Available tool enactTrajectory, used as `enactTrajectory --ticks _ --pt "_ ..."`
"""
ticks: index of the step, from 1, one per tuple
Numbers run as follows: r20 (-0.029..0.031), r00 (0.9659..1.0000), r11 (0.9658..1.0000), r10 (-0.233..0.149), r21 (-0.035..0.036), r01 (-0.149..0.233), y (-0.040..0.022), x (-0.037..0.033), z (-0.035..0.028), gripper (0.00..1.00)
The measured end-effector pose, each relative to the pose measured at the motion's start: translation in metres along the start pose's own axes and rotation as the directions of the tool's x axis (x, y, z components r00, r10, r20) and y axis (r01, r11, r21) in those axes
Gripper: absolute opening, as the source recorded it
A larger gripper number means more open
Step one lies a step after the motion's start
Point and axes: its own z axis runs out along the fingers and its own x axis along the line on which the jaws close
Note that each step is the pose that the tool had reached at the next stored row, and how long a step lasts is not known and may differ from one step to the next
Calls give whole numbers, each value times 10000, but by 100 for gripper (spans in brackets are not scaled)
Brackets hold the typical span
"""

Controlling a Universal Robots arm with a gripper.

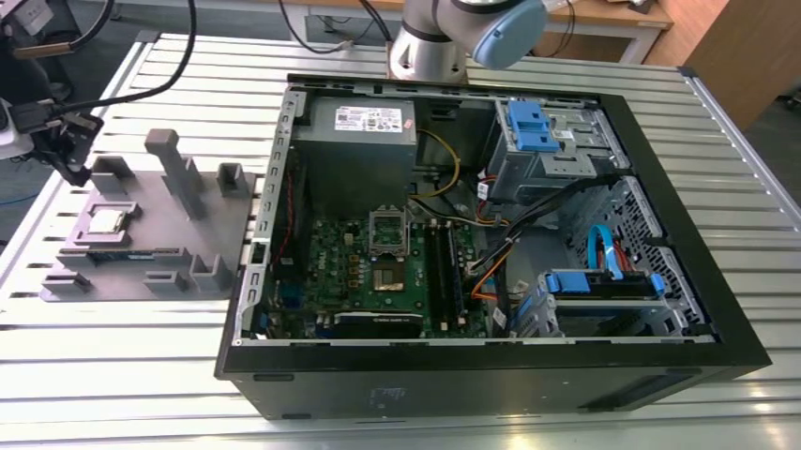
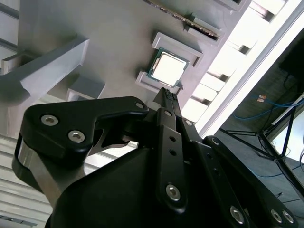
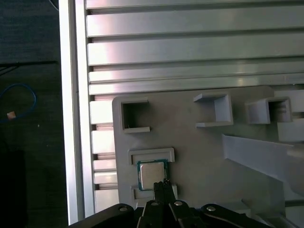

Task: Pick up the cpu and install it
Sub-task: 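Reach for the cpu, then pick up the cpu and move it towards the insertion slot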

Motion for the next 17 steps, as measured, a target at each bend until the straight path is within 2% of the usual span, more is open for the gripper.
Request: enactTrajectory --ticks 7,17 --pt "-40 10000 10000 3 4 -3 -27 0 73 11" --pt "-41 10000 10000 2 4 -2 -28 0 86 11"
